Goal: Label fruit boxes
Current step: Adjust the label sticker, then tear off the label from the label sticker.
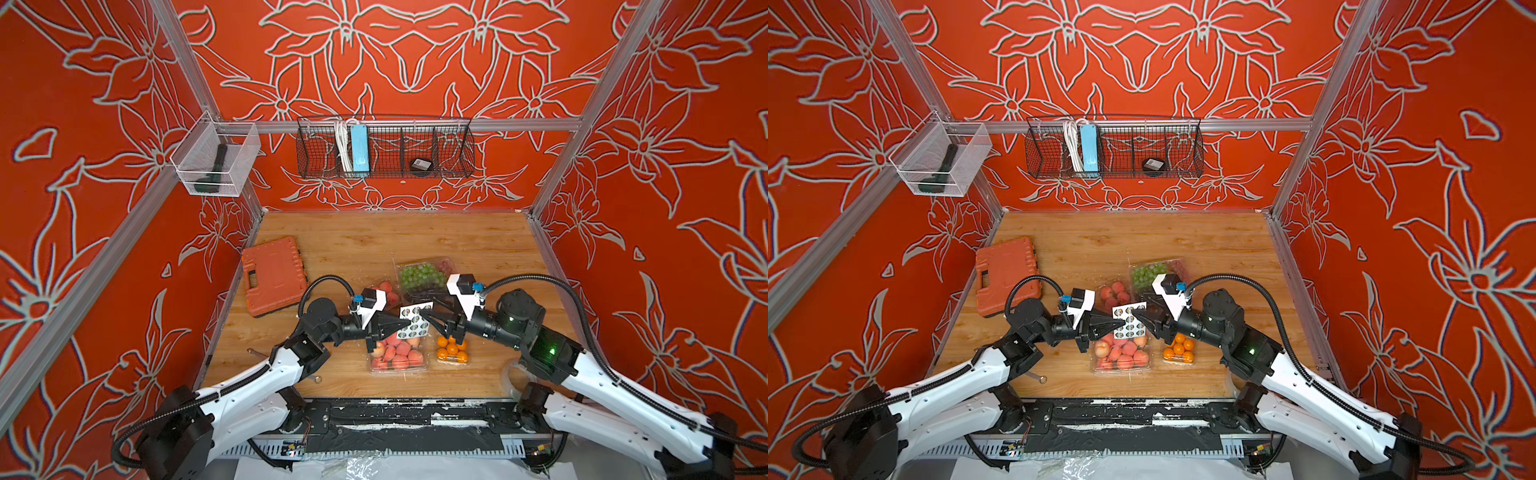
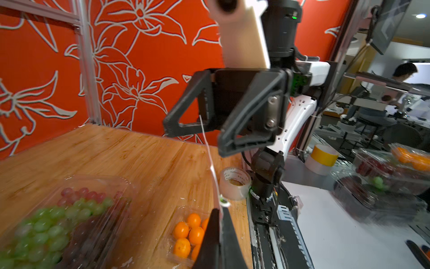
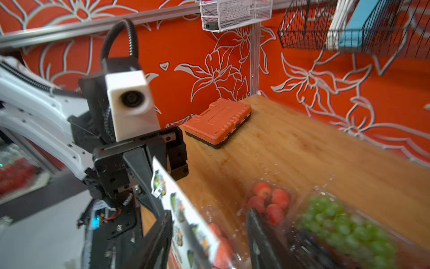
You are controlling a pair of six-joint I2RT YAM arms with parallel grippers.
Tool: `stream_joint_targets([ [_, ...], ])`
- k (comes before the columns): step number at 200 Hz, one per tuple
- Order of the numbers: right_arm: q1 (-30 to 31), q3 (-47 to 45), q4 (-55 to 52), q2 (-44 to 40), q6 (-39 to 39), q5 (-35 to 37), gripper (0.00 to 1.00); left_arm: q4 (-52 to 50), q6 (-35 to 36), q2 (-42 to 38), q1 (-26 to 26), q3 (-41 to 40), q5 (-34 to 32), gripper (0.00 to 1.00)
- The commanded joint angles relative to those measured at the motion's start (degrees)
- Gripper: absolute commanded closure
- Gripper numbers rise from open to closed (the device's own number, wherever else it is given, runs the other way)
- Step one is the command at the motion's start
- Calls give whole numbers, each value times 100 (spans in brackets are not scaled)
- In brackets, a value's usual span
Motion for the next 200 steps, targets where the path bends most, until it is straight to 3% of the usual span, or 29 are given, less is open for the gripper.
stream_joint_targets([
  [1,489,264,-226,72,-954,1173,48,-416,-227,7,-10,237,-581,100],
  [42,1241,371,158,574,-1867,1830,47,-760,-241,24,-10,398,-827,100],
  [66,1338,429,342,734,-2047,2260,47,-827,-212,-37,-10,368,-907,100],
  [91,1338,399,354,520,-2059,2971,41,-1025,-183,-17,5,391,-1258,100],
  [112,1338,314,201,137,-2022,2870,40,-1139,-273,92,110,491,-1265,100],
  [132,1336,194,114,-65,-2129,2062,45,-1012,-274,267,121,463,-1068,100],
  [150,1336,299,-8,148,-2205,1416,58,-921,-279,197,122,414,-863,100],
  [200,1339,599,191,883,-2338,1099,69,-864,-194,-41,122,315,-654,100],
])
